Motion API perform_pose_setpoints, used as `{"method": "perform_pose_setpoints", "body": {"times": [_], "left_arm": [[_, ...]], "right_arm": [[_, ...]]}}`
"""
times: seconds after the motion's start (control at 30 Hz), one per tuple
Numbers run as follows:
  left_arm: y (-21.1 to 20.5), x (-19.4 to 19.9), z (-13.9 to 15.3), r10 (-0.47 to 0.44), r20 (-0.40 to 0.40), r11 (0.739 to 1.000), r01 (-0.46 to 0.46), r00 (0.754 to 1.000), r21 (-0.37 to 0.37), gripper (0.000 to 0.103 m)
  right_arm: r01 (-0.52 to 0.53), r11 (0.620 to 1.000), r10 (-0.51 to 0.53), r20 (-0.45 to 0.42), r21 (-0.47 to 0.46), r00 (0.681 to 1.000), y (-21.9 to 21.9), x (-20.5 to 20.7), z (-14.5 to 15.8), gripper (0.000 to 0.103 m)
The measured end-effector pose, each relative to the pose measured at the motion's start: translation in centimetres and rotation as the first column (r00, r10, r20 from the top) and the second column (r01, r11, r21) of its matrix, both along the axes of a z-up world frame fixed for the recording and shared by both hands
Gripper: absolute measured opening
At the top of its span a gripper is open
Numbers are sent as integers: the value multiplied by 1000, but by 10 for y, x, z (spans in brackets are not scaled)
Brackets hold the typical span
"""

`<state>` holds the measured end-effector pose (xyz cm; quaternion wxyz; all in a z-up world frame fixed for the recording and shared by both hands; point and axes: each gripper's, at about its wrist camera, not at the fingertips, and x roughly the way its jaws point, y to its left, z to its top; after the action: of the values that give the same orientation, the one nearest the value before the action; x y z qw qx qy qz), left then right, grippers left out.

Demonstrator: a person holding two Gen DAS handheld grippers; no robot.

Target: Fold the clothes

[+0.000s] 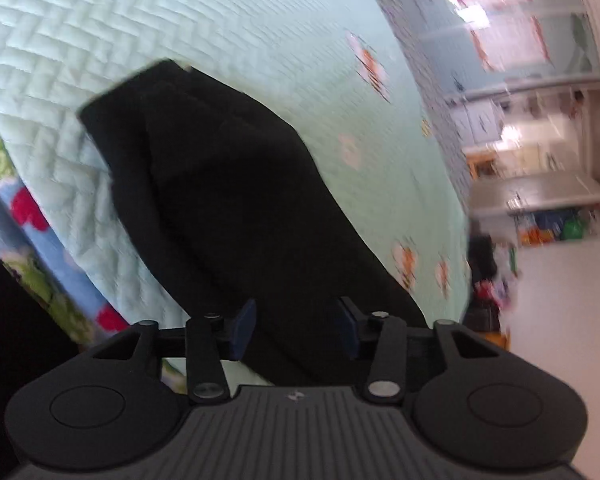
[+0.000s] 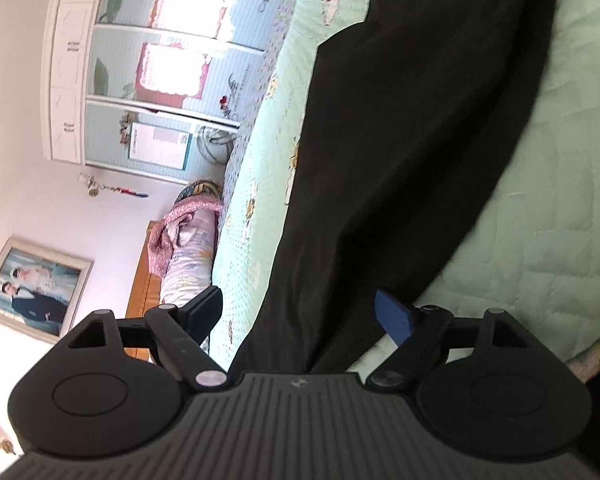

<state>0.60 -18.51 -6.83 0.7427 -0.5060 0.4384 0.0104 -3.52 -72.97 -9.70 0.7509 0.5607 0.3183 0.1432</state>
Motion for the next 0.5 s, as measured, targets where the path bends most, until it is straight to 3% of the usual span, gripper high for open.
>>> {"method": "perform_pose_setpoints", "body": {"times": [0.13,0.5], "left_arm": [[13,-5,-3,51,-41,998,-49,998,47,51],[38,-5,-7,146,-5,984,-145,989,103,55]], "right_arm": [[4,1000,-4,-10,-15,1000,3,0,1,84],[-16,999,15,-24,-41,1000,6,3,3,85]]}}
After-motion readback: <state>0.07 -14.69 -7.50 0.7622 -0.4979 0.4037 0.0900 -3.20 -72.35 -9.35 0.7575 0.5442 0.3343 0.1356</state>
